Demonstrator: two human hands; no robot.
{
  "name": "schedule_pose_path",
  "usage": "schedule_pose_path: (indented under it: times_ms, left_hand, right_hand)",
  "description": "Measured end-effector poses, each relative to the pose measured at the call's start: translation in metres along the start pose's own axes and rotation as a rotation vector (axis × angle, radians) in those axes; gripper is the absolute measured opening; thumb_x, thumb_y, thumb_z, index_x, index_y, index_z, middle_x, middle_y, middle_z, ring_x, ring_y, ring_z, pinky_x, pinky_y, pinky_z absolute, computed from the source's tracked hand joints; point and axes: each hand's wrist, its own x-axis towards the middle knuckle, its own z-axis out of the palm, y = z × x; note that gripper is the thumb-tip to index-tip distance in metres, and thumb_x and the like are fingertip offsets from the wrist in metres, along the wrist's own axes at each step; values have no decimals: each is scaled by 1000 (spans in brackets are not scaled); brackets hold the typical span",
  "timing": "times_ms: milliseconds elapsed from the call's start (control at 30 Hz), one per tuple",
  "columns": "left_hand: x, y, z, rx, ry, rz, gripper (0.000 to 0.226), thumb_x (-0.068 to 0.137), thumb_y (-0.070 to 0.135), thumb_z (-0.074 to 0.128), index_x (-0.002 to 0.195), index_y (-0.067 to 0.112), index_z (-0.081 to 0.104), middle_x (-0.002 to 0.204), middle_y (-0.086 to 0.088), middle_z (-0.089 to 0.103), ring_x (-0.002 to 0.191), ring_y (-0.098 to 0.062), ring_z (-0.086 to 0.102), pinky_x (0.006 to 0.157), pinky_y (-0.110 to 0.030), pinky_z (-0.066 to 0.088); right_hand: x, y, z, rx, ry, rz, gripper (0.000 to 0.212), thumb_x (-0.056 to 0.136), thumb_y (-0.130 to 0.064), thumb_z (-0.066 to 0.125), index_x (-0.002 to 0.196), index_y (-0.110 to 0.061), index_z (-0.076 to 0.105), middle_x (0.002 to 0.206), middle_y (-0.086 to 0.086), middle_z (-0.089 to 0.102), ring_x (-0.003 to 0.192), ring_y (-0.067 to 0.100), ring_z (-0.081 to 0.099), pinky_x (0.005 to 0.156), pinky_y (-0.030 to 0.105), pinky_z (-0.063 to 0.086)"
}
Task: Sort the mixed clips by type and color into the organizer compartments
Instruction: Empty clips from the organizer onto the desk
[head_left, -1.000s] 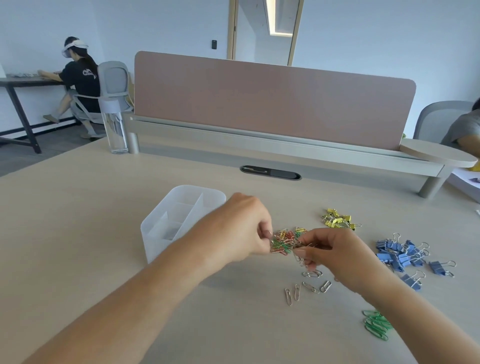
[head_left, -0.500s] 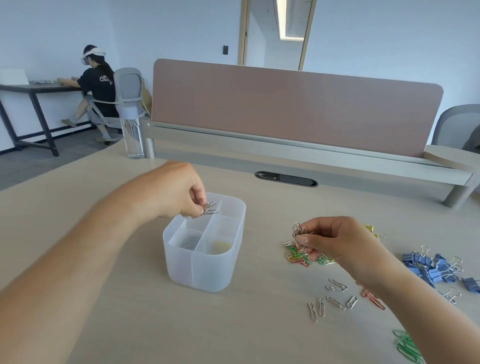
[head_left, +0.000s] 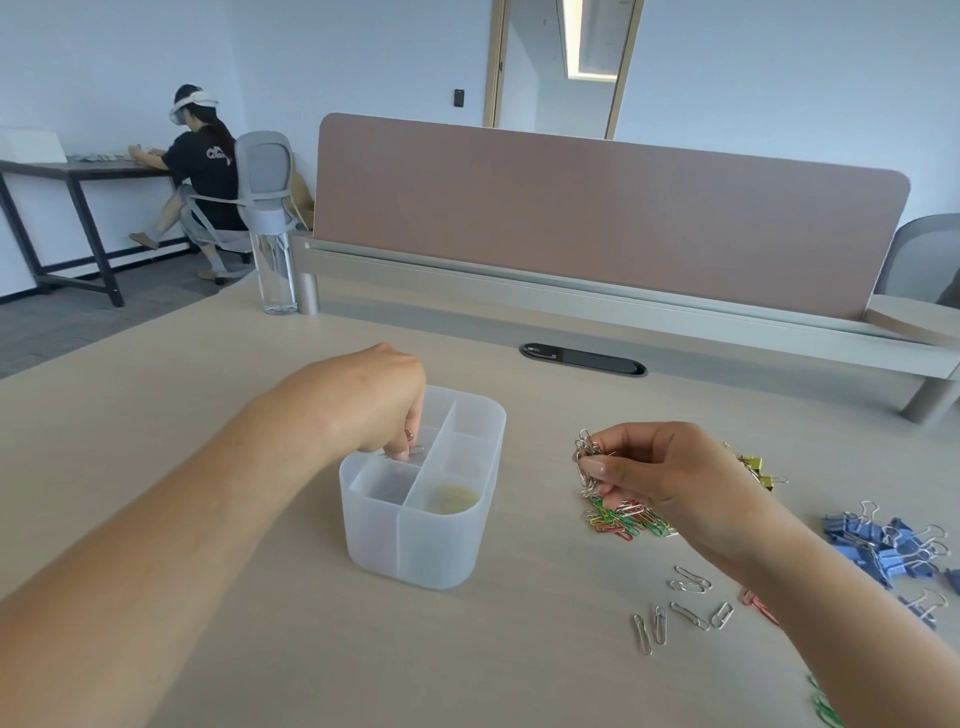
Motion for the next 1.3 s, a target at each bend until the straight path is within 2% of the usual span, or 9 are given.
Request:
schedule_pose_path:
  times_ms: [100, 267, 433, 633, 767, 867, 1067, 1167, 1300]
  left_hand:
    - [0, -1, 1, -18, -12, -11, 17, 78, 16, 79, 92, 23, 73, 90, 6, 63, 61, -14, 56, 48, -20, 36]
    - [0, -8, 6, -96, 61, 35, 9, 76, 14, 75, 74, 23, 75, 72, 6, 70, 66, -21, 65, 50, -21, 40]
    - [-8, -29, 8, -517, 217, 67, 16, 79, 28, 79, 94, 33, 75, 78, 18, 73, 84, 4, 64, 79, -24, 52]
    - [-16, -50, 11, -792, 241, 41, 37, 72, 32, 83, 107, 30, 73, 86, 17, 75, 88, 1, 68, 97, -31, 49]
    - [-12, -51, 19, -763, 290, -11, 13, 74, 30, 84, 85, 31, 77, 79, 13, 74, 81, -4, 69, 80, -25, 52]
    - [-8, -49, 25, -701, 293, -64, 11, 72, 25, 85, 74, 31, 77, 71, 10, 73, 71, -7, 67, 60, -17, 45]
    - [-11, -46, 29, -640, 354, -36, 13, 67, 26, 88, 65, 29, 76, 60, 10, 67, 59, -8, 60, 47, -14, 39]
    - [-12, -45, 30, -594, 372, -9, 13, 68, 29, 87, 63, 28, 75, 47, 17, 55, 50, 0, 49, 43, -11, 33]
    - [-9, -48, 32, -516, 380, 5, 18, 72, 32, 84, 60, 36, 71, 66, 9, 61, 58, 1, 50, 47, -13, 33]
  right_hand:
    - [4, -5, 4, 28, -16, -23, 5, 82, 0, 70, 87, -1, 73, 69, 10, 66, 59, 13, 60, 61, 17, 52]
    - [20, -20, 20, 9, -63, -81, 5, 83, -2, 70, 87, -1, 73, 74, 13, 67, 62, 16, 60, 63, 19, 51]
    - [44, -44, 57, 9, -153, -143, 8, 83, -1, 70, 81, -8, 74, 71, 9, 66, 63, 15, 60, 65, 19, 50]
    - [73, -55, 101, -33, -250, -98, 7, 84, -4, 71, 90, -1, 73, 70, 6, 66, 64, 14, 62, 69, 20, 52]
    - [82, -52, 115, -223, -248, -32, 12, 79, -14, 79, 86, -5, 75, 71, 7, 72, 68, 16, 68, 90, 37, 53]
    - [82, -53, 117, -409, -253, 1, 7, 77, -15, 80, 82, -13, 75, 75, 5, 75, 73, 11, 73, 66, 15, 49]
    - [87, -55, 121, -476, -227, 10, 24, 70, -14, 86, 92, -10, 75, 78, 6, 76, 74, 12, 74, 84, 29, 57]
    - [88, -56, 123, -494, -229, 6, 16, 73, -11, 82, 87, -9, 75, 78, 7, 76, 73, 14, 74, 89, 37, 57]
    - [86, -55, 127, -535, -223, -20, 10, 85, -7, 67, 88, -10, 76, 80, 7, 76, 74, 15, 74, 87, 37, 58]
